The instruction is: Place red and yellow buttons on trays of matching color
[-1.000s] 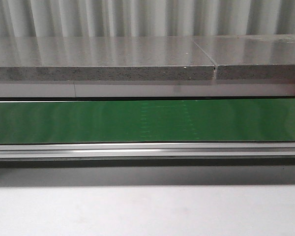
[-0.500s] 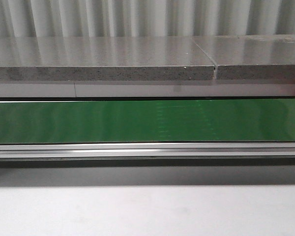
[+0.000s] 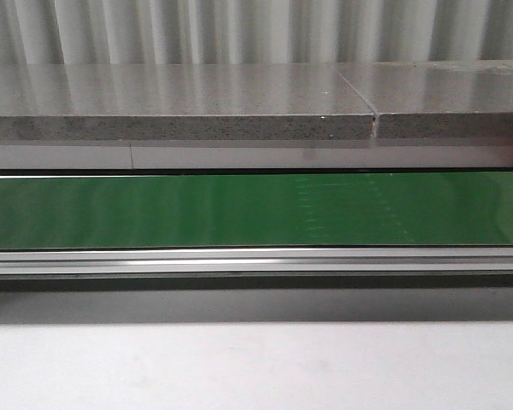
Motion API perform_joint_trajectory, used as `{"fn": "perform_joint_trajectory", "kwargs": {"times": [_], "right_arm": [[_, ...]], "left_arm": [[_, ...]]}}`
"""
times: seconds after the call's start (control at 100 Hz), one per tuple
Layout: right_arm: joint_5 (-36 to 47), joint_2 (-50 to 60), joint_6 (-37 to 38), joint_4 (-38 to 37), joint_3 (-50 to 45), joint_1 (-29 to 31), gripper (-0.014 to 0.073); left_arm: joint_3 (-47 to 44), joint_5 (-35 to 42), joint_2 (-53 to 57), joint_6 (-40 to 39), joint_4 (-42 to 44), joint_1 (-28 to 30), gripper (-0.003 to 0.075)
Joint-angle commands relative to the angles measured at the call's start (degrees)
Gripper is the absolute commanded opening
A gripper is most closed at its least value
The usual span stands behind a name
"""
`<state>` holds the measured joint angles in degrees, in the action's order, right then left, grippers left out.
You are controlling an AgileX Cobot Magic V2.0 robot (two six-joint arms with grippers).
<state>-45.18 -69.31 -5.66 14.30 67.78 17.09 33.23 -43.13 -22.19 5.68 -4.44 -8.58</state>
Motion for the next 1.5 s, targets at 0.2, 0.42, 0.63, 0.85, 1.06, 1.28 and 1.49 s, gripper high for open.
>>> {"fn": "perform_joint_trajectory", "kwargs": {"times": [0.2, 0.42, 0.63, 0.85, 1.06, 1.28, 1.49], "right_arm": [[1.05, 5.83, -3.10, 0.16, -0.31, -7.02, -0.0088], [7.34, 11.49, -3.81, 0.16, -8.27, -7.93, -0.0088], [17.37, 18.95, 3.53, -8.66, -18.65, -9.59, -0.0088], [21.06, 25.57, 12.46, -18.45, -25.75, -12.64, -0.0088], [23.55, 33.28, 4.84, -15.27, -31.34, -13.84, -0.0088], [23.96, 42.89, 4.84, -15.32, -38.26, -13.84, -0.0088], [23.89, 52.89, 4.84, -15.38, -44.01, -13.84, -0.0088]], "left_arm": [[1.45, 4.01, -0.37, -0.58, -0.43, -0.42, -0.0020], [1.45, 4.01, -0.37, -0.58, -0.43, -0.42, -0.0020], [1.45, 4.01, -0.37, -0.58, -0.43, -0.42, -0.0020], [1.45, 4.01, -0.37, -0.58, -0.43, -0.42, -0.0020], [1.45, 4.01, -0.37, -0.58, -0.43, -0.42, -0.0020], [1.45, 4.01, -0.37, -0.58, -0.43, -0.42, -0.0020], [1.45, 4.01, -0.37, -0.58, -0.43, -0.42, -0.0020]]}}
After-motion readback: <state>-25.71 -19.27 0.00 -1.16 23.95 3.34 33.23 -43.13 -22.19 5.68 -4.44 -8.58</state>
